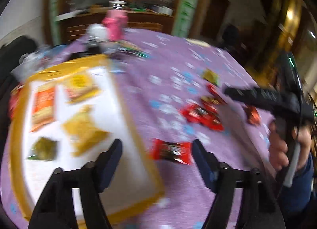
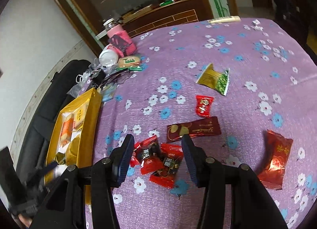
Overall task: Organize snacks
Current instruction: 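Open the left gripper to drop the green pack, then move both grippers to the red candies, then grasp a red candy with the left gripper while the right grasps a red candy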
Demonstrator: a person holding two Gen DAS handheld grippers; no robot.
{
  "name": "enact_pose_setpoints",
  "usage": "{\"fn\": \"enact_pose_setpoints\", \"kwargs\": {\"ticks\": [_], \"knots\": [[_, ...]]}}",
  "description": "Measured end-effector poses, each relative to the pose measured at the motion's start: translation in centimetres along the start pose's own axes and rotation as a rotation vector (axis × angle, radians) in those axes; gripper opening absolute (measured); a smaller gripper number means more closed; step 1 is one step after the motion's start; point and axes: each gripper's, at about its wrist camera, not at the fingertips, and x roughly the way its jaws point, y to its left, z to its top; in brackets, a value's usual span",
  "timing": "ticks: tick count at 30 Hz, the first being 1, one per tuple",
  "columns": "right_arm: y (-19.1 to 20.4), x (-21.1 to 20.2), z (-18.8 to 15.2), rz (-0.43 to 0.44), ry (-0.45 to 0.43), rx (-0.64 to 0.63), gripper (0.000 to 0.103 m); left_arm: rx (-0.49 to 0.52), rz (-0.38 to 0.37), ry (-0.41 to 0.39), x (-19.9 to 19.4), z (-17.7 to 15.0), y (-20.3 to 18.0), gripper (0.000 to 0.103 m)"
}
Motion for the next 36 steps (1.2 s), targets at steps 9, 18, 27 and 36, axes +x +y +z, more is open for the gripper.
{"fn": "enact_pose_setpoints", "kwargs": {"ticks": [9,18,27,36], "knots": [[-1.1,-1.0,0.5,0.009,-0.032,0.042,0.048,0.14,0.131,0.112,5.8,0.4,-4.6,0.07],[-1.6,-1.3,0.7,0.016,-0.039,0.056,0.048,0.174,-0.056,0.155,4.7,-1.6,-6.3,0.069],[-1.7,-1.4,0.7,0.022,-0.037,0.063,0.048,0.118,-0.103,0.115,2.0,-0.6,-4.3,0.071],[-1.8,-1.1,0.6,0.017,-0.029,0.068,0.048,0.203,0.042,0.137,4.9,-2.1,-7.1,0.071]]}}
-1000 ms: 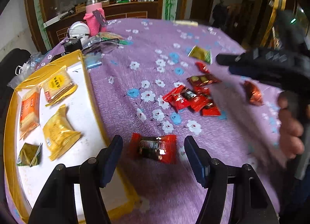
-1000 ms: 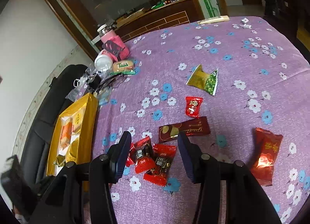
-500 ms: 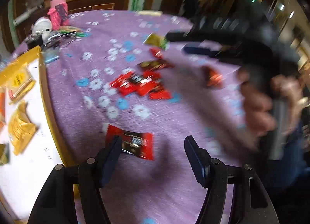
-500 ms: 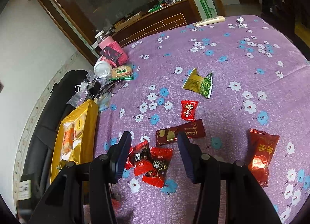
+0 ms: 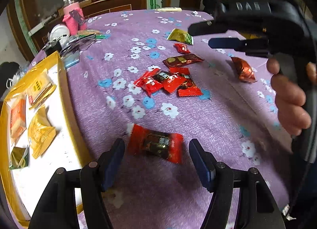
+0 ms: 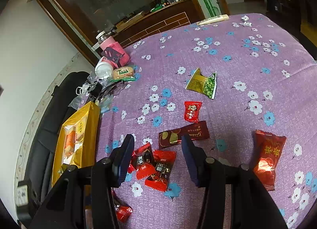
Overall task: Organize snacks
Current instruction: 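Grasp a red candy with the left gripper while the right grasps a red candy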
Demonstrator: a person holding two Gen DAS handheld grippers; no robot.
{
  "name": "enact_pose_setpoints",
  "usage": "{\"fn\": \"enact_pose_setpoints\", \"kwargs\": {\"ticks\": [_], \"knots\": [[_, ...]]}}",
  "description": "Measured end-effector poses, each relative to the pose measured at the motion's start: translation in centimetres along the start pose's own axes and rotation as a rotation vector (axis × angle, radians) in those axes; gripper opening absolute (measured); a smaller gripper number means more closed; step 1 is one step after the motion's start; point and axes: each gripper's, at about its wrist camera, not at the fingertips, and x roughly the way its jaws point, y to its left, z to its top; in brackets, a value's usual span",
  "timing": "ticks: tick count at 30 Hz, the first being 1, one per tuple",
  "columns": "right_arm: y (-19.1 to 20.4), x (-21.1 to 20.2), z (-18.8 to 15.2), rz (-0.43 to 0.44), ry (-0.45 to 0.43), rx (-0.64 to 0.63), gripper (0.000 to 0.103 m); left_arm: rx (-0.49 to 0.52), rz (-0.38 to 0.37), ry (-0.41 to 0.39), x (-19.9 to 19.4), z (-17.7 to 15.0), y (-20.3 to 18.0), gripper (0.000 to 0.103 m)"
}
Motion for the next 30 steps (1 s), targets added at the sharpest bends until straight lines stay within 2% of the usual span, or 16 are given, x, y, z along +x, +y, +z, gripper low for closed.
{"fn": "enact_pose_setpoints", "kwargs": {"ticks": [2,3,8,12,14,15,19,20,21,23,24,25,30], "knots": [[0.0,0.1,0.0,0.0,0.004,0.001,0.048,0.015,0.023,0.007,0.9,-0.1,-0.7,0.065],[0.0,0.2,0.0,0.0,0.006,0.002,0.048,0.021,0.047,0.004,1.2,-0.1,-1.0,0.057],[-0.2,0.7,-0.1,-0.009,0.03,0.006,0.048,0.102,0.117,-0.072,0.8,0.1,-2.6,0.037],[-0.2,1.5,-0.4,-0.009,0.076,-0.001,0.048,0.037,0.059,-0.083,0.9,0.5,-1.0,0.032],[0.1,2.0,-0.7,-0.018,0.11,-0.015,0.048,0.01,0.053,-0.097,0.6,0.6,-0.4,0.024],[0.2,2.2,-0.9,-0.023,0.126,-0.022,0.048,0.006,0.067,-0.102,0.5,0.7,-0.3,0.017],[0.6,3.1,-1.5,-0.054,0.18,-0.051,0.045,-0.005,0.055,-0.095,0.8,0.8,-0.1,0.016],[0.6,3.2,-1.6,-0.062,0.183,-0.056,0.045,-0.002,0.05,-0.093,0.8,0.9,-0.1,0.017],[0.6,3.3,-1.7,-0.068,0.188,-0.06,0.045,0.006,0.049,-0.09,0.8,0.9,-0.3,0.022],[0.7,3.4,-1.7,-0.077,0.197,-0.076,0.045,0.029,0.015,-0.075,0.7,0.7,-0.8,0.047],[0.9,3.6,-1.8,-0.083,0.203,-0.094,0.045,0.036,0.001,-0.068,0.8,0.6,-0.9,0.069],[1.4,3.9,-2.0,-0.093,0.211,-0.127,0.045,0.045,-0.007,-0.071,0.8,0.5,-1.2,0.076],[3.4,5.3,-3.6,-0.152,0.239,-0.278,0.045,0.085,0.004,-0.058,1.4,-0.1,-2.2,0.076]]}}
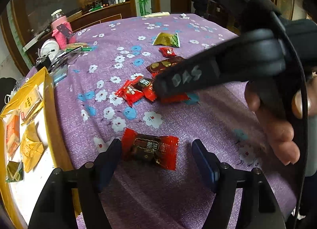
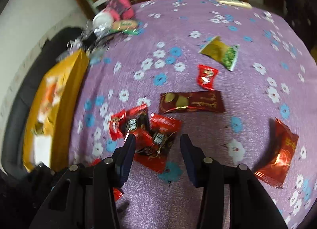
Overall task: Organize snacks
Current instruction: 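Grasp a red candy with the left gripper while the right grasps a red candy, then carry both red candies over the yellow box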
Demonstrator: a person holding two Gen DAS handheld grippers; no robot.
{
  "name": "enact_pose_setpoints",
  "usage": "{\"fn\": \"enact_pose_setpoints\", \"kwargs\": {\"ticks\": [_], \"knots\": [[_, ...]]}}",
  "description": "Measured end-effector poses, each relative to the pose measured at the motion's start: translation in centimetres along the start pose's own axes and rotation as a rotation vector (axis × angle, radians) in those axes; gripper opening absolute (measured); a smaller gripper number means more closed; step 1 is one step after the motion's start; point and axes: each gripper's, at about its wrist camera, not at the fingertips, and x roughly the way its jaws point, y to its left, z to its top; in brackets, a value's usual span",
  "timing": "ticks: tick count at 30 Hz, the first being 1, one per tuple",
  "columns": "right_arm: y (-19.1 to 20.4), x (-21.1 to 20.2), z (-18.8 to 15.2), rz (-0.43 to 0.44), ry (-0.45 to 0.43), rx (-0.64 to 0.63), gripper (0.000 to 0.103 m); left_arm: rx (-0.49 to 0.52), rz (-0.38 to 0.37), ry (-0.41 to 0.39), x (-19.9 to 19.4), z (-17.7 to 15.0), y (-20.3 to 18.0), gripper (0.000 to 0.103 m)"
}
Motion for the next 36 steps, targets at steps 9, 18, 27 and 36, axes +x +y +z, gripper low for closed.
{"fn": "enact_pose_setpoints", "kwargs": {"ticks": [9,18,27,36], "knots": [[-0.5,0.7,-0.1,-0.11,-0.03,-0.024,0.023,-0.005,0.012,0.003,0.8,0.2,0.4,0.043],[-1.7,-0.1,0.3,-0.072,-0.033,0.04,0.023,-0.06,-0.027,-0.011,0.0,0.4,1.3,0.037],[-1.1,-2.3,0.6,0.028,-0.12,0.05,0.023,-0.103,-0.022,-0.053,-1.4,0.8,2.3,0.036],[-0.2,-2.8,0.5,0.081,-0.145,0.034,0.023,-0.132,-0.009,-0.092,-2.7,1.2,3.4,0.036]]}}
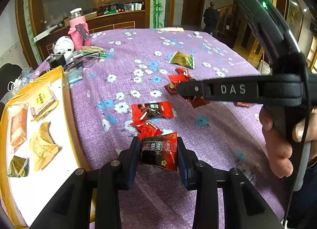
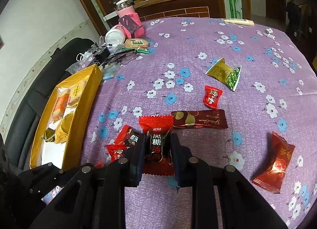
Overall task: Organize snacks
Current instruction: 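Carry both red candies over the yellow box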
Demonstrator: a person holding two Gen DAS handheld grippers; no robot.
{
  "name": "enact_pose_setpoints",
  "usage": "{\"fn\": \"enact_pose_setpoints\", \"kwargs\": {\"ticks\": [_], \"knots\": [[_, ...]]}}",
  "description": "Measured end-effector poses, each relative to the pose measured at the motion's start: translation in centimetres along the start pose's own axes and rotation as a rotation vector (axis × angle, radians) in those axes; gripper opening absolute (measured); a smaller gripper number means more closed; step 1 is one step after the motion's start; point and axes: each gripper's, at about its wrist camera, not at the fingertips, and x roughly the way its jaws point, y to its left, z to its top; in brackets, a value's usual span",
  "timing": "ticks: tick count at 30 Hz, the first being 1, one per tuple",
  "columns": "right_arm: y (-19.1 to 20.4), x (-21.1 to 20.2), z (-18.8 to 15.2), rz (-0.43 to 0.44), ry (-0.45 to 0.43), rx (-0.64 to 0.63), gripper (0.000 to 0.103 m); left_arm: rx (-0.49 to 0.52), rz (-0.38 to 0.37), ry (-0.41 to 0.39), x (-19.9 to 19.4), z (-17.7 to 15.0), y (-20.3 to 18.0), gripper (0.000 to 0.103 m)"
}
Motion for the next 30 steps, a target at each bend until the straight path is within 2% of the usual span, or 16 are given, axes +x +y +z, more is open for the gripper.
{"fn": "enact_pose_setpoints", "kwargs": {"ticks": [19,30], "knots": [[1.3,-0.7,-0.4,0.058,-0.027,-0.039,0.023,-0.089,0.039,-0.081,-2.8,0.7,3.7,0.035],[3.2,-0.9,-0.7,0.125,-0.029,-0.087,0.024,-0.167,0.142,-0.131,-5.0,-0.3,7.8,0.035]]}}
